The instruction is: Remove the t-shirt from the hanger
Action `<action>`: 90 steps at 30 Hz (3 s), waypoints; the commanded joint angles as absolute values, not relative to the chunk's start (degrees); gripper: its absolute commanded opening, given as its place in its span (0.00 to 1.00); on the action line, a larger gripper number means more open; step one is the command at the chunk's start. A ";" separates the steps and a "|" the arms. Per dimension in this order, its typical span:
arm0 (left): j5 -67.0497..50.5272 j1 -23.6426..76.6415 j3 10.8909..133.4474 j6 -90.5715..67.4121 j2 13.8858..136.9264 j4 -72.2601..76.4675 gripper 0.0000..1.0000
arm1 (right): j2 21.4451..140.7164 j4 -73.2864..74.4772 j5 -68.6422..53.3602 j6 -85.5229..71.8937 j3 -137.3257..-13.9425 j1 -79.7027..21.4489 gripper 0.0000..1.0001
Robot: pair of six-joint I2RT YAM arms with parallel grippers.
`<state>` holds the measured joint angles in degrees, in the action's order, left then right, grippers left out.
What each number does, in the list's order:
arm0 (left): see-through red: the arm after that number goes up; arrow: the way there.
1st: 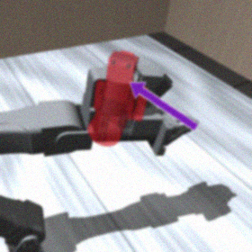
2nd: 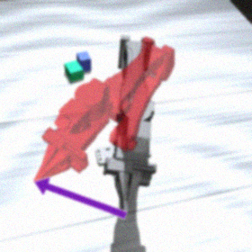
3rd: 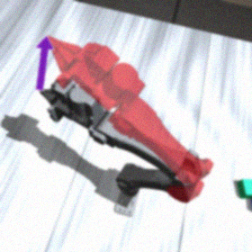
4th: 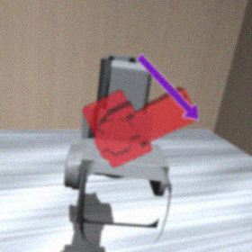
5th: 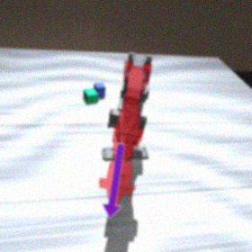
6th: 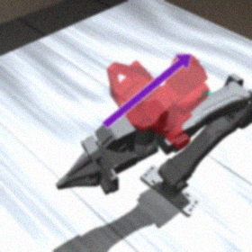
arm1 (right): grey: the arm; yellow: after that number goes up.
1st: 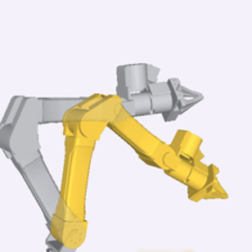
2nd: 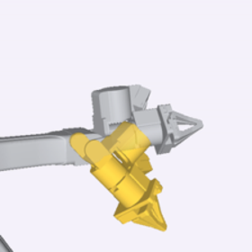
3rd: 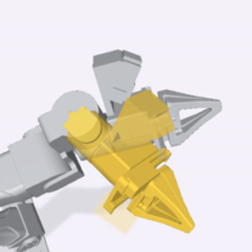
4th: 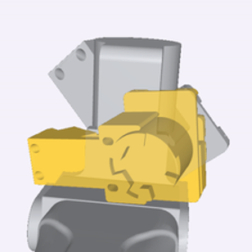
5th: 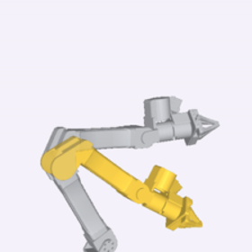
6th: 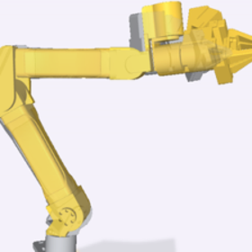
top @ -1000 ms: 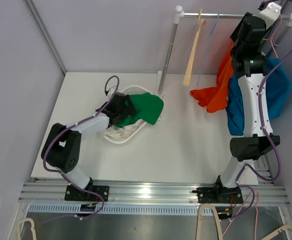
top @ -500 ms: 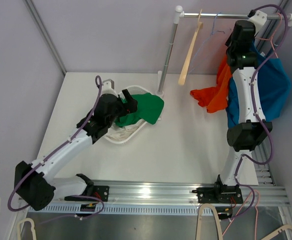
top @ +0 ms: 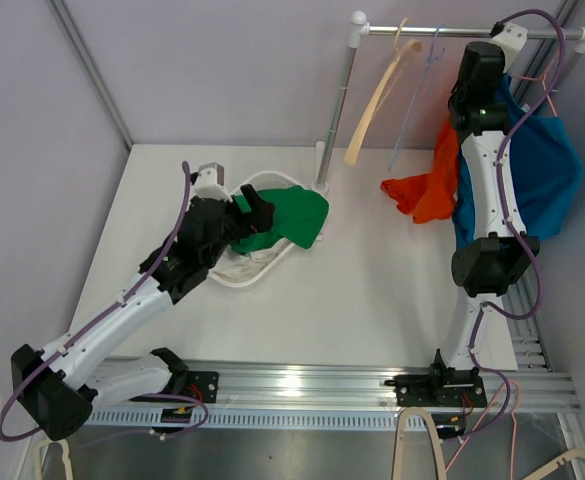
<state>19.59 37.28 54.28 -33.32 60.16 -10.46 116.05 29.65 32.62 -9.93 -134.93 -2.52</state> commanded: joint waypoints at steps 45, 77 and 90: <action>-8.97 65.12 54.57 -2.63 68.43 21.25 1.00 | 69.88 28.21 16.44 -20.20 -94.05 -11.60 0.00; 4.22 77.34 83.32 -8.18 93.61 14.50 0.01 | 66.35 29.80 14.41 -18.20 -92.37 -16.79 0.00; -29.26 87.36 77.79 -1.93 89.03 11.42 0.01 | 73.12 34.17 17.75 -14.06 -99.92 -16.79 0.00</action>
